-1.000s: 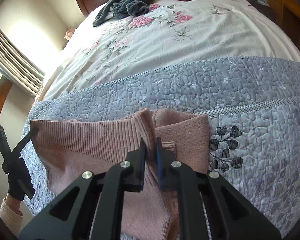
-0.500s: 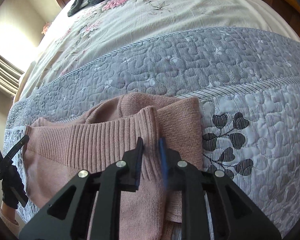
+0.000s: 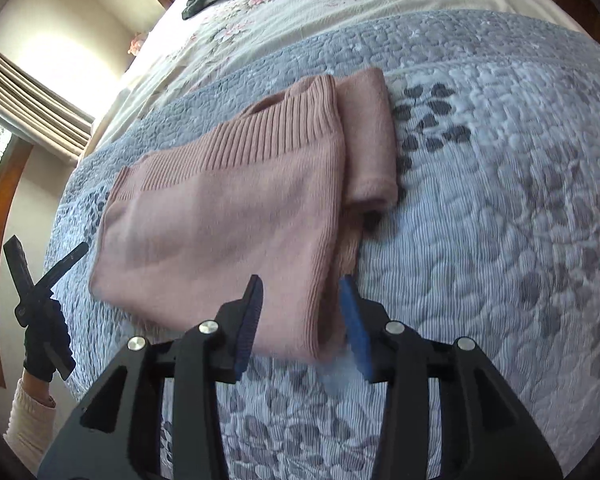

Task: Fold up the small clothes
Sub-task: 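Open both tools and release the folded sweater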

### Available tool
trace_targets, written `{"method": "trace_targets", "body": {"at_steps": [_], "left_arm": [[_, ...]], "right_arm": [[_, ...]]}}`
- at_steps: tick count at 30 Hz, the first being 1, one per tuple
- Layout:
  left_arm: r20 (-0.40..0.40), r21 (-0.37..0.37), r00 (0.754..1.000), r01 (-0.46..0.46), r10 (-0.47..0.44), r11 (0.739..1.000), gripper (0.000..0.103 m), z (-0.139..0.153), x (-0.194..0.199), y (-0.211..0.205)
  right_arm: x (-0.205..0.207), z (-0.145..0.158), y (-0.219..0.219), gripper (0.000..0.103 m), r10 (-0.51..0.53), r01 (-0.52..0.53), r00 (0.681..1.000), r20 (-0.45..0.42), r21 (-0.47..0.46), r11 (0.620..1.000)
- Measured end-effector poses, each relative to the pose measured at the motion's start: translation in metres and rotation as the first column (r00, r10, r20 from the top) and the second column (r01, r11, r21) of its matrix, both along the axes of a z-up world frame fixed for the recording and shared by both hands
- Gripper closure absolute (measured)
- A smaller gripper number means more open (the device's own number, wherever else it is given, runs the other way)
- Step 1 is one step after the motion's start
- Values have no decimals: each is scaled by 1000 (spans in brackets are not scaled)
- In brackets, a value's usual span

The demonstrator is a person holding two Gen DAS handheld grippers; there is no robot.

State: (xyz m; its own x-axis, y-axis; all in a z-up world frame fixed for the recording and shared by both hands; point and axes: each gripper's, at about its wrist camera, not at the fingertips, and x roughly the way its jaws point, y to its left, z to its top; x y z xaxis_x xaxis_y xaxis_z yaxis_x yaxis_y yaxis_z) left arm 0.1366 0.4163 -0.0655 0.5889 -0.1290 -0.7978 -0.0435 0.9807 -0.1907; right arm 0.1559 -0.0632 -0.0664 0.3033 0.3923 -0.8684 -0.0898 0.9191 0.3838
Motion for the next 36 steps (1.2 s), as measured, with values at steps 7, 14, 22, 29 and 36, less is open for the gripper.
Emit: {"method": "trace_targets", "body": {"at_steps": [7, 14, 22, 29, 36], "left_arm": [[-30, 64, 998, 57, -56, 996, 75, -15, -24, -34], [-116, 51, 992, 51, -45, 997, 75, -39, -16, -30], [-119, 30, 992, 36, -33, 999, 74, -32, -12, -27], [-59, 4, 997, 54, -54, 999, 68, -8, 12, -46], [-86, -15, 994, 72, -73, 997, 67, -19, 44, -57]], "right_arm": [[-19, -22, 7, 90, -3, 3, 998, -58, 6, 1000], [-19, -35, 8, 96, -17, 9, 994, -107, -73, 997], [-13, -25, -4, 87, -33, 36, 995, -99, 35, 999], [27, -15, -25, 45, -92, 104, 991, -92, 135, 985], [62, -48, -34, 43, -123, 150, 980, -155, 177, 973]]}}
